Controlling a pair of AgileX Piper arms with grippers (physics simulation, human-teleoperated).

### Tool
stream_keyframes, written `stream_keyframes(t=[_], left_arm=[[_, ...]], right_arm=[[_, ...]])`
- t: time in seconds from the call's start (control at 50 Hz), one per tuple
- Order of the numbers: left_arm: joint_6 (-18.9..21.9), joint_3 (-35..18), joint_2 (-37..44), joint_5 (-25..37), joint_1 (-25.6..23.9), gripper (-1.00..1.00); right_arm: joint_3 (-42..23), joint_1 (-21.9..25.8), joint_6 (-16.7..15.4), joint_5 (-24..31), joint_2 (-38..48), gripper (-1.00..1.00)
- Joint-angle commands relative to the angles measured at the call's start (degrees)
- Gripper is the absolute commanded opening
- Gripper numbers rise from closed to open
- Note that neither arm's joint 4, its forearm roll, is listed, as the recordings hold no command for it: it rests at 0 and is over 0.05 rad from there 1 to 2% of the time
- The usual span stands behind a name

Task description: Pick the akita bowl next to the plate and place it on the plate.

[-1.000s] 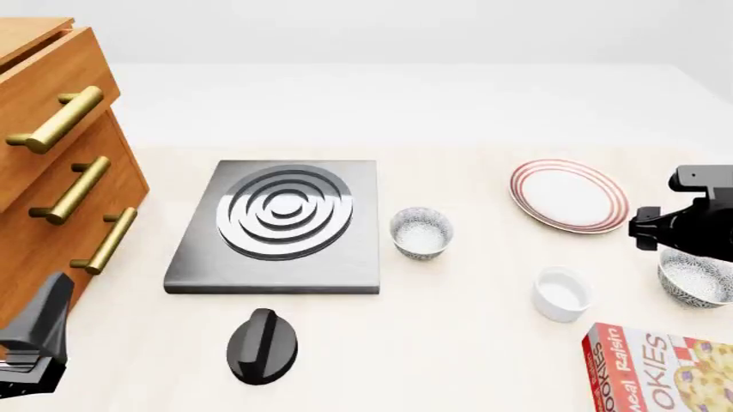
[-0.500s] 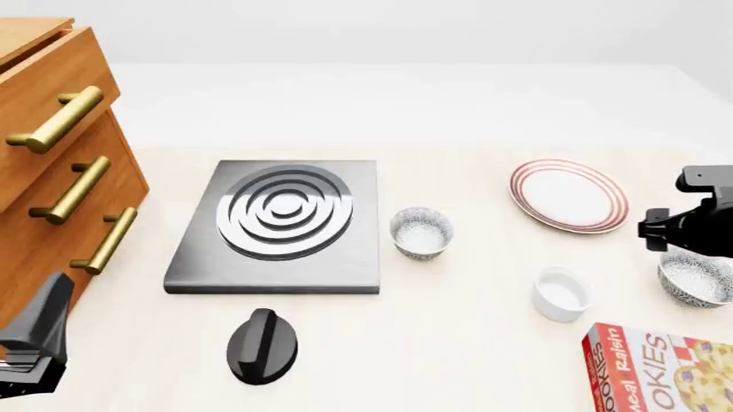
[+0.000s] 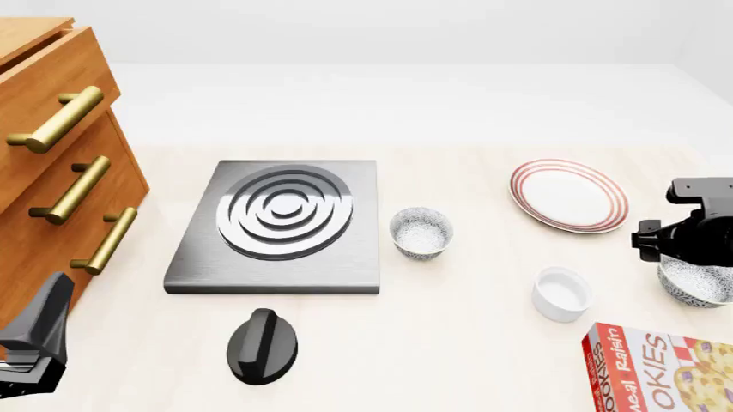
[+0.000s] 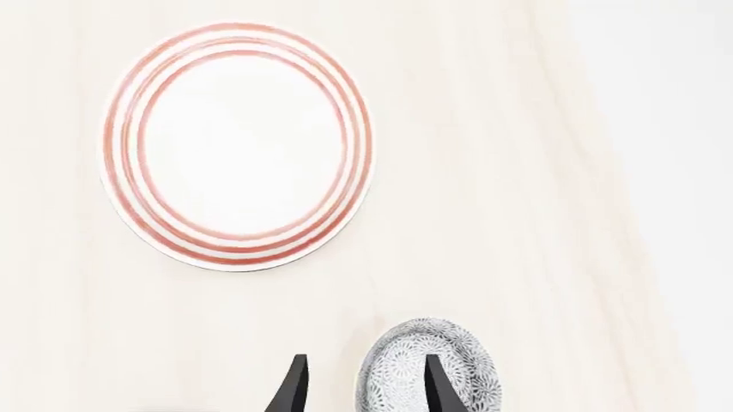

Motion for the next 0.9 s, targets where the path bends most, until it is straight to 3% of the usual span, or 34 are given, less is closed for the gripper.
stream_keyframes(t=[0.02,0.34,0.36,0.9], left_arm=[[0.00,0.00,0.00,0.00,0.02,1.00],[-0.01,0.00,0.00,0.00,0.01,1.00],[0.00,0.00,0.00,0.00,0.00,1.00],[0.01,0.00,0.00,0.00,0.01,1.00]], right_arm=[[0.59,-0.03,-0.13,-2.15,3.40,1.00],[0.30,-0.24,-0.58,-2.17,5.68,1.00],[4.46,0.24,0.56,-6.80,7.79,1.00],[5.16,-0.96,0.45,-7.00,7.19,1.00]])
